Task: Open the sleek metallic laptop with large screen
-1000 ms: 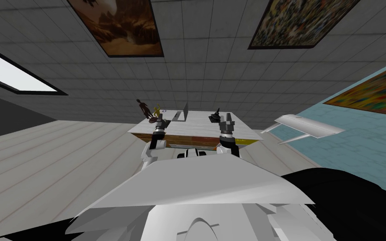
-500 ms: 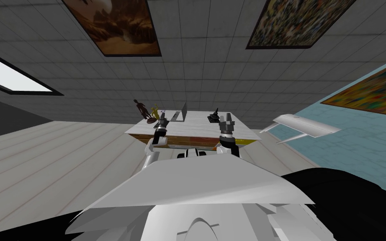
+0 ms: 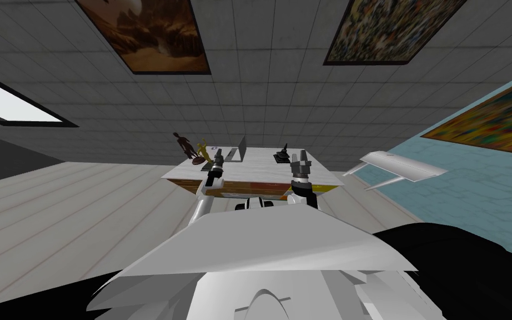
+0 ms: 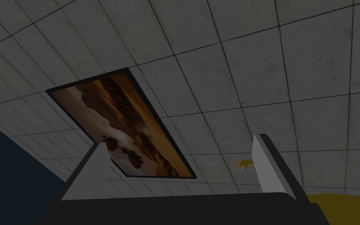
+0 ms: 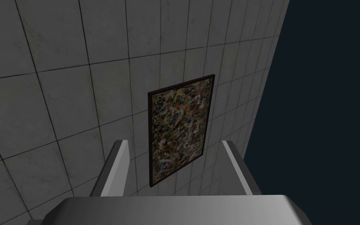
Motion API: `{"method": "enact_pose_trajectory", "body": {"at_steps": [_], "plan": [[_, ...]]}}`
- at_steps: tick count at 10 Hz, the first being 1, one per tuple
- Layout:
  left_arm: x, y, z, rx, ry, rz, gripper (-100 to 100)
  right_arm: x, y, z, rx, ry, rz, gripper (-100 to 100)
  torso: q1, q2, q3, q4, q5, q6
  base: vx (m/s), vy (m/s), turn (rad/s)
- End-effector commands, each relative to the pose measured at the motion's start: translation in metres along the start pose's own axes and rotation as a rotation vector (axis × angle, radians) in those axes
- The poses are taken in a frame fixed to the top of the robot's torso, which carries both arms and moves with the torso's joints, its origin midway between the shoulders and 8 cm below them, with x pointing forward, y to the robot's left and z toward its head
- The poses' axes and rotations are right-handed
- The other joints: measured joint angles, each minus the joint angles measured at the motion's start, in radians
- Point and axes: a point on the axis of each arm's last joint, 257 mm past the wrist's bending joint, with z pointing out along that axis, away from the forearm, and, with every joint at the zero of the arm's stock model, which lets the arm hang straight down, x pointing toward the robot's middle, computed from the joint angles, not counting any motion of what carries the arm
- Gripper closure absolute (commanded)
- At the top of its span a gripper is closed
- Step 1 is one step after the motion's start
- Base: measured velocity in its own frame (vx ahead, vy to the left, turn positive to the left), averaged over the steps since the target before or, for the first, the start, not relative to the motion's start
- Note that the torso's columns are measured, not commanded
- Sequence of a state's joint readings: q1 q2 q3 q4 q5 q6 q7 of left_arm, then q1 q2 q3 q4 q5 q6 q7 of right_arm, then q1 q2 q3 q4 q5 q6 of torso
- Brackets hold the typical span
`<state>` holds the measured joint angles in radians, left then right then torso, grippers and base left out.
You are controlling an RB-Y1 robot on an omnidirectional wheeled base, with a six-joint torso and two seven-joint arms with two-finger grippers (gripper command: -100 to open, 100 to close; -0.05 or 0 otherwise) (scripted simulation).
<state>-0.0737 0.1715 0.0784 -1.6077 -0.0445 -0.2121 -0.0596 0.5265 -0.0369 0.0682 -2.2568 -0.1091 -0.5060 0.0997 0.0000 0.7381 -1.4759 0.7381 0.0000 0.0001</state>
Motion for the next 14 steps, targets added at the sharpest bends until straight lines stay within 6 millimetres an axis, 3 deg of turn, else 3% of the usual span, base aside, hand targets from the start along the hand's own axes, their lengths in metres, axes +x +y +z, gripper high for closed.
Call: {"method": "enact_pose_trajectory", "body": {"at_steps": [1,4,6,7,9,10,14], "plan": [[0.005,0.011,0.016,-0.024,0.009,0.021,-100,0.000,0.000,0.000,0.000,0.000,0.000,0,0.000,0.000,0.000,0.000,0.000,0.000,0.007,-0.036,-0.019],[0.009,0.027,0.024,-0.060,0.018,0.034,-100,0.000,0.000,0.000,0.000,0.000,0.000,0,0.000,-0.001,0.000,0.000,0.000,0.000,0.011,-0.035,-0.013],[0.014,0.031,0.044,-0.078,0.030,0.063,-100,0.000,0.000,0.000,0.000,0.000,0.000,0,0.000,0.000,0.000,0.000,0.000,0.000,0.011,-0.048,-0.025],[0.016,0.043,0.042,-0.102,0.033,0.063,-100,0.000,0.000,0.000,0.000,0.000,0.000,0,-0.001,0.000,0.000,0.000,0.000,0.000,0.008,-0.042,-0.013],[0.021,0.050,0.059,-0.129,0.046,0.091,-100,0.000,0.000,0.000,0.000,0.000,0.000,0,0.000,0.000,0.000,0.000,0.000,0.000,0.012,-0.053,-0.022],[0.023,0.057,0.058,-0.144,0.049,0.091,-100,0.000,0.000,0.000,0.000,0.000,0.000,0,-0.001,0.000,0.000,0.000,0.000,0.000,0.017,-0.048,-0.011],[0.029,0.067,0.082,-0.184,0.069,0.134,-100,0.000,0.000,0.000,0.000,0.000,0.000,0,0.000,0.000,0.000,0.000,0.000,0.000,0.009,-0.037,-0.017]]}}
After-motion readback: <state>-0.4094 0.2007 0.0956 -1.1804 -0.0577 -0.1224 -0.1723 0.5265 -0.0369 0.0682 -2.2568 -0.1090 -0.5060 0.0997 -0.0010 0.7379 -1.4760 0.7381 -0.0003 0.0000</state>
